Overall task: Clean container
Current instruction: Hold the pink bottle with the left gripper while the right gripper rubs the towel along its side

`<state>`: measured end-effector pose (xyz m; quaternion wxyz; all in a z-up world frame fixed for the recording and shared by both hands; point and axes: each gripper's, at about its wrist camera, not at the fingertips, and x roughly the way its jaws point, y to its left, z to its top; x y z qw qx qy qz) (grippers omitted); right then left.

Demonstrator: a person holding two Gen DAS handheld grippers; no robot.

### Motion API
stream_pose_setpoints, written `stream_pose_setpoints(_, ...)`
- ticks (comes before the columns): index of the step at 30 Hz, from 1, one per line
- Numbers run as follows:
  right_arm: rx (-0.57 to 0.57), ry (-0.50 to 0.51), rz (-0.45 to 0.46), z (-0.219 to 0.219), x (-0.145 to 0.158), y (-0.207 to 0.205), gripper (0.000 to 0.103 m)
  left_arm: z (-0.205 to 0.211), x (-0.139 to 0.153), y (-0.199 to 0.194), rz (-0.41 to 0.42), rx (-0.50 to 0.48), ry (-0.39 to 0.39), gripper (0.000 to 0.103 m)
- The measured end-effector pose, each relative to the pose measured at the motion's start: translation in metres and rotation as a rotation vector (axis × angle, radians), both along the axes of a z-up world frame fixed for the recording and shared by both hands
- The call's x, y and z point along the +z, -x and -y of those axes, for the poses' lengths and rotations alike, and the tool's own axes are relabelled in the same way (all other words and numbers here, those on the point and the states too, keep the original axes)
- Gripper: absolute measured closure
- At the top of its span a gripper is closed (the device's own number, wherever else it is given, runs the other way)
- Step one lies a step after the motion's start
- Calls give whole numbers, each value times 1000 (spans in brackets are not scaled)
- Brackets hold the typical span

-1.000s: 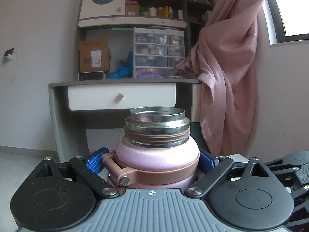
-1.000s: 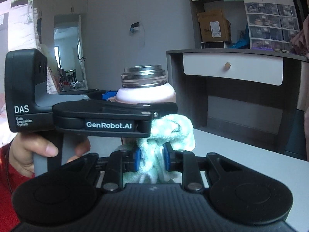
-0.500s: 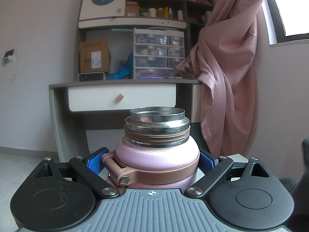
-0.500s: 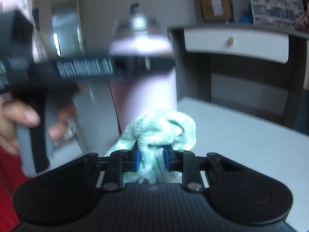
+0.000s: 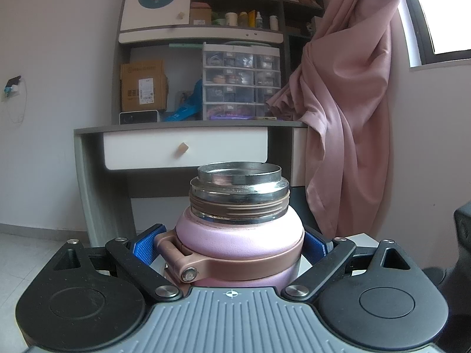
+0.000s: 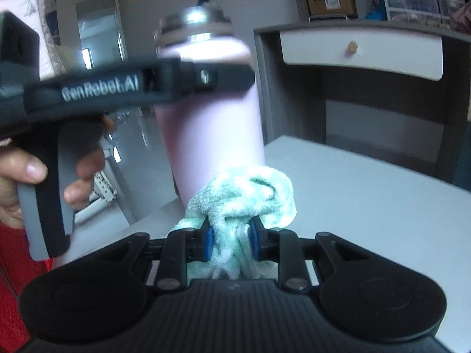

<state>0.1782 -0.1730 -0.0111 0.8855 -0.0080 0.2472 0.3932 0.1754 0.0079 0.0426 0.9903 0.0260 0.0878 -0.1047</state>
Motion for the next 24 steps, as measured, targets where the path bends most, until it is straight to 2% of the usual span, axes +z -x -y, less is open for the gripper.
stream_pose_setpoints(13, -30, -77, 111, 8, 38, -10, 79, 2, 1, 1, -1, 2, 0, 9)
stream_pose_setpoints(20, -38, -46, 67, 8, 23, -9, 79, 0, 1, 1, -1, 1, -1, 9)
stream_pose_setpoints(24, -49, 27, 41, -2, 10, -8, 79, 0, 1, 0, -1, 1, -1, 9)
